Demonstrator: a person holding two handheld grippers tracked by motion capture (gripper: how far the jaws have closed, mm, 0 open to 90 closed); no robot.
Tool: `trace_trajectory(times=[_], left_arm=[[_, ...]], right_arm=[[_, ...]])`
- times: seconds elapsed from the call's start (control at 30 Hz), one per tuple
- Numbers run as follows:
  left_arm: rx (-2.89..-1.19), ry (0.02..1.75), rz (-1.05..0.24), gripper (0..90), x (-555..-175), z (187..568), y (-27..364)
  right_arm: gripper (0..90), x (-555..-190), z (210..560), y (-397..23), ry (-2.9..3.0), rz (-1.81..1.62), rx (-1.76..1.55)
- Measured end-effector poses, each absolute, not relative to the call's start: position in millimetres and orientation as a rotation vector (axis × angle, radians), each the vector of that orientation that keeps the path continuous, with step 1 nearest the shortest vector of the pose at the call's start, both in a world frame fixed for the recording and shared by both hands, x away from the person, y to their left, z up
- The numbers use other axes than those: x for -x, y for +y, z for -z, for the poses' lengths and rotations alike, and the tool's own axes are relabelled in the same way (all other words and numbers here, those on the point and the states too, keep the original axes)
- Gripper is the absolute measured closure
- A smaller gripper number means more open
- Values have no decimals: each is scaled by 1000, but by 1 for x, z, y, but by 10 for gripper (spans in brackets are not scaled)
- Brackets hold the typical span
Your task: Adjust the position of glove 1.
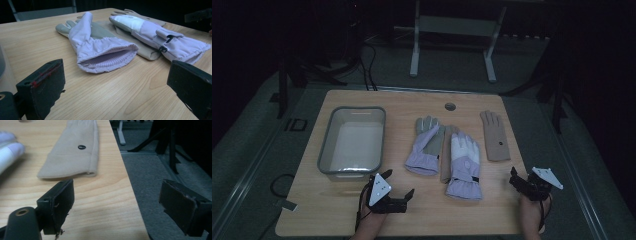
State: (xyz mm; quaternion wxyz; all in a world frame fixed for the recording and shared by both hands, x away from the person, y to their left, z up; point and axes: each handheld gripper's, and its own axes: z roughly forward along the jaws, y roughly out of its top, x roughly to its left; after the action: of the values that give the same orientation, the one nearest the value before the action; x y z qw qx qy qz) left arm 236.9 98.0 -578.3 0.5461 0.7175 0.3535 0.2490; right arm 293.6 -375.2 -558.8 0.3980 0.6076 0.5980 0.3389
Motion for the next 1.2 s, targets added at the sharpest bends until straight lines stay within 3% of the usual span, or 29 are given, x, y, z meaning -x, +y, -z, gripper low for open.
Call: trace_trajectory(times=[0.47, 0.87, 1.2], left_arm=[[-1700, 835, -603, 19, -236, 578, 97], [-1707, 823, -610, 19, -235, 578, 96], [-1704, 823, -607, 20, -235, 578, 97]], right_arm=[[116, -307, 537, -393, 1683, -858, -1643], [109, -334, 449, -388, 1805, -917, -1499], [136, -354, 408, -365, 1885, -980, -1465]])
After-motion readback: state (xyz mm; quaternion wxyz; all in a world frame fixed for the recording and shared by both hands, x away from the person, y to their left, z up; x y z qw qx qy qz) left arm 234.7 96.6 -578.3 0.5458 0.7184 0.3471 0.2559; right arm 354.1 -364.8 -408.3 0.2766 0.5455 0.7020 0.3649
